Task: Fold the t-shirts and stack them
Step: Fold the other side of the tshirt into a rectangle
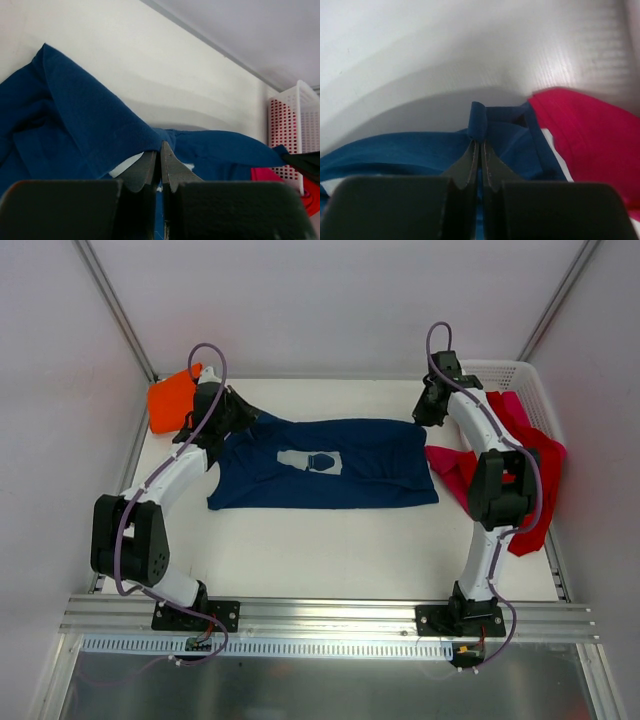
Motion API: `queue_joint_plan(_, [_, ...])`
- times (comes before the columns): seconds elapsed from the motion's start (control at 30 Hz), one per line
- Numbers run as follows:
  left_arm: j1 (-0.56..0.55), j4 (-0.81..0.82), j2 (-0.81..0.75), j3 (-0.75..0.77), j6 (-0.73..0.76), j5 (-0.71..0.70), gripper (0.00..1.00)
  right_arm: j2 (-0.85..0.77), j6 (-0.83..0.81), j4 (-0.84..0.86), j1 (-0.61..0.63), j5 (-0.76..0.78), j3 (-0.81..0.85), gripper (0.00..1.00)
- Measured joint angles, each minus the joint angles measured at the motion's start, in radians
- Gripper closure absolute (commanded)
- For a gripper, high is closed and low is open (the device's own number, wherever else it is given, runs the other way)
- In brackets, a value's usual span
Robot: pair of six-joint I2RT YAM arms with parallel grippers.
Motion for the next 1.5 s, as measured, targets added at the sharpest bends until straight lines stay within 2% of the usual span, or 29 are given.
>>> queue_joint_plan(0.2, [0.0, -0.046, -0.037, -0.059, 0.027, 0.001, 1.0, -0.119, -0.01, -0.005, 0.01, 0.049, -0.107, 1.0])
queue_joint_plan(0.73, [-0.013, -0.201, -0.217, -0.14, 0.13, -0.001, 1.0, -0.222, -0.006, -0.009, 0.053, 0.102, -0.333, 1.0])
queue_joint_plan(1.23, [-0.032, -0.267, -0.253, -0.225, 0.19, 0.001, 1.0, -0.285, 0.005, 0.009, 0.066, 0.157, -0.481, 1.0])
queue_joint_plan(1.3, [-0.039, -0.274, -0.253, -0.238, 0.192, 0.0, 0.95, -0.289, 0.009, 0.009, 0.066, 0.164, -0.504, 1.0])
queue_joint_plan(1.33, [-0.042, -0.279, -0.251, -0.243, 0.195, 0.0, 0.9, -0.289, 0.01, 0.008, 0.066, 0.166, -0.513, 0.96])
queue_joint_plan(1.37, [-0.047, -0.287, -0.248, -0.246, 0.198, 0.0, 0.83, -0.289, 0.013, 0.01, 0.066, 0.168, -0.521, 0.86])
queue_joint_plan(1.4, [-0.053, -0.291, -0.243, -0.246, 0.204, -0.001, 0.61, -0.289, 0.018, 0.01, 0.066, 0.171, -0.529, 0.67])
queue_joint_plan(1.47, [-0.065, -0.295, -0.225, -0.247, 0.213, -0.001, 0.46, -0.289, 0.034, 0.016, 0.066, 0.182, -0.547, 0.16])
queue_joint_plan(1.5, [-0.072, -0.298, -0.213, -0.247, 0.217, -0.002, 0.41, -0.289, 0.038, 0.017, 0.066, 0.187, -0.558, 0.1])
